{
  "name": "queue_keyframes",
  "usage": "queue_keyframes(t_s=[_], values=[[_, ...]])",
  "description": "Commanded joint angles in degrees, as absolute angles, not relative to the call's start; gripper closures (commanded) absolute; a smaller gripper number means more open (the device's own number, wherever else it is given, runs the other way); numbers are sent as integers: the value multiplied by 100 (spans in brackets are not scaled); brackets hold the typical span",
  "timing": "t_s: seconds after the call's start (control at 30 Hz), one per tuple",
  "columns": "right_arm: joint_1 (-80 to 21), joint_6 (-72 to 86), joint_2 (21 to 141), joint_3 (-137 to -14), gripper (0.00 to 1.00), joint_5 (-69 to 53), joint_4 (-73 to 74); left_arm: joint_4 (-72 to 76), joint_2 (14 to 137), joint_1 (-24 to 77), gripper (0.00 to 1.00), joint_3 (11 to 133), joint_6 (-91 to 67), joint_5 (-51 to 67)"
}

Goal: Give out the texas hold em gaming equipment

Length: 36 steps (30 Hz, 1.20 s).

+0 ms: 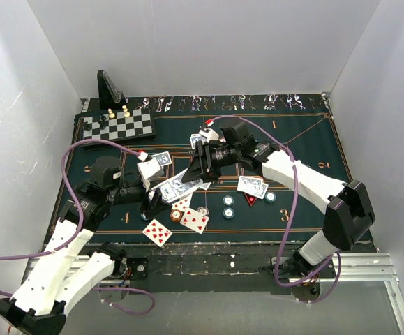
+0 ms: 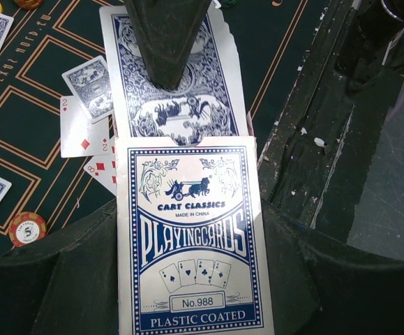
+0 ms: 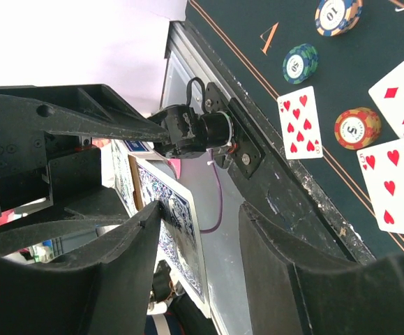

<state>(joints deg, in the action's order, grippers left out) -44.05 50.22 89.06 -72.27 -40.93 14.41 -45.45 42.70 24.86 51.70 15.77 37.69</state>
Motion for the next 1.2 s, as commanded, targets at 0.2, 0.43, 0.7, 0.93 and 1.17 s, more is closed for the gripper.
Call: queue_keyframes(t_s=[0.2,0.43,0.7,0.93,1.17], values=[[-4105,4922,8464,-7093,46,-4069,1476,-4272,4201,2461,100,5449,1556,3911],[-3991,4808,8376,-7110,48,-4025,1608,-4280,4166,2461,100,5423,1538,3920],[-3797,4676,8271,-7189,50,-3964,1775,-4280,4149,2461,100,5432,1521,3938],[-3771,4562,8227,-7251,52,-3885,1889,-4289,4148,2461,100,5440,1520,3946],[-3665,4430,8148,-7374,56,-3753,2083,-4298,4122,2461,100,5432,1503,3946]])
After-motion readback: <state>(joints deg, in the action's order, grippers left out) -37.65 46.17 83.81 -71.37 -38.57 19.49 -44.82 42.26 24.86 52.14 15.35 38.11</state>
